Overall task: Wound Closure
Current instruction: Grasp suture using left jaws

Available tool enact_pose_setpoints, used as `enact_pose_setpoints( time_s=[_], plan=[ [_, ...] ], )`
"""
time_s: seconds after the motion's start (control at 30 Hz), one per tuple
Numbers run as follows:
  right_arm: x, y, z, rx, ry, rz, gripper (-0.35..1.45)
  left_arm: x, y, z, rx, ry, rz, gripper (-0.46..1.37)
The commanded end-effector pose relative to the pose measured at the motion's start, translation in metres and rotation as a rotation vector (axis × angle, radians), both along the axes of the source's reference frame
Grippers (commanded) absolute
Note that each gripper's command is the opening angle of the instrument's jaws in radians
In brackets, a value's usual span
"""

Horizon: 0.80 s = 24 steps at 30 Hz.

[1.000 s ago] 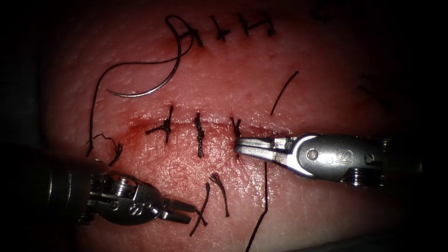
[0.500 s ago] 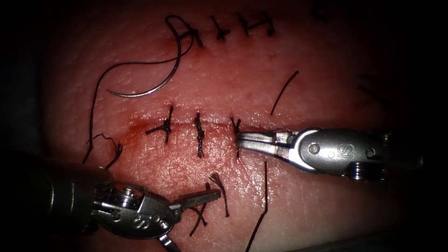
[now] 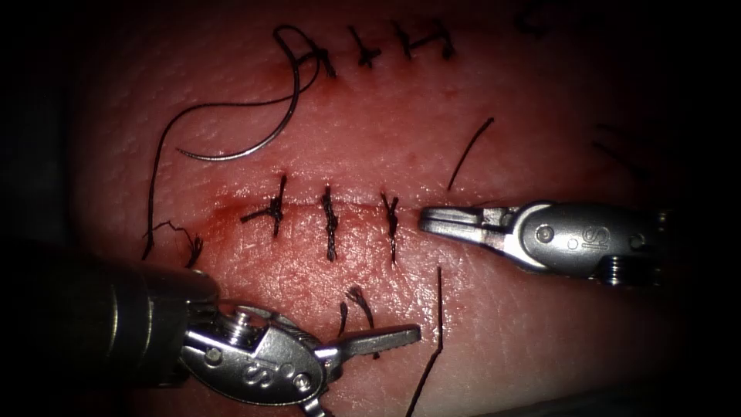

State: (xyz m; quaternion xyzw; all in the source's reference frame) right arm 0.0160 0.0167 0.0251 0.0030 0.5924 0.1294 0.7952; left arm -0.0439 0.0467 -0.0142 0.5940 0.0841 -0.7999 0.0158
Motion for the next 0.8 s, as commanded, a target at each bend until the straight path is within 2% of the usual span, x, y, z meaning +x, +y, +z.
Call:
enact_pose_setpoints(
  time_s=[0.03,0.2,0.53,0.63,0.67,0.7,0.73,0.77,0.8],
  plan=[
    [-0.0004,0.0000,0.0000,-0.003,-0.004,0.008,-0.35,-0.0001,0.0002,0.0001,-0.011,-0.013,-0.019,1.07],
    [-0.0019,-0.0002,0.0004,-0.009,-0.018,0.010,-0.35,-0.0005,0.0009,-0.0004,-0.041,-0.037,-0.040,1.05],
    [-0.0052,-0.0010,0.0019,0.016,-0.061,0.035,-0.35,-0.0014,0.0006,-0.0021,-0.100,-0.093,-0.062,0.79],
    [-0.0059,-0.0013,0.0023,0.021,-0.071,0.042,-0.35,-0.0015,0.0005,-0.0025,-0.136,-0.116,-0.065,0.65],
    [-0.0060,-0.0014,0.0024,0.025,-0.074,0.044,-0.35,-0.0015,0.0004,-0.0027,-0.154,-0.125,-0.066,0.57],
    [-0.0062,-0.0015,0.0026,0.028,-0.073,0.045,-0.35,-0.0016,0.0003,-0.0028,-0.185,-0.138,-0.070,0.34],
    [-0.0062,-0.0016,0.0026,0.027,-0.072,0.044,-0.35,-0.0016,0.0003,-0.0028,-0.197,-0.146,-0.073,0.20],
    [-0.0063,-0.0017,0.0027,0.025,-0.072,0.043,-0.35,-0.0017,0.0003,-0.0029,-0.213,-0.162,-0.067,-0.13],
    [-0.0063,-0.0017,0.0027,0.030,-0.071,0.045,-0.35,-0.0017,0.0003,-0.0029,-0.218,-0.173,-0.061,-0.35]
  ],
)
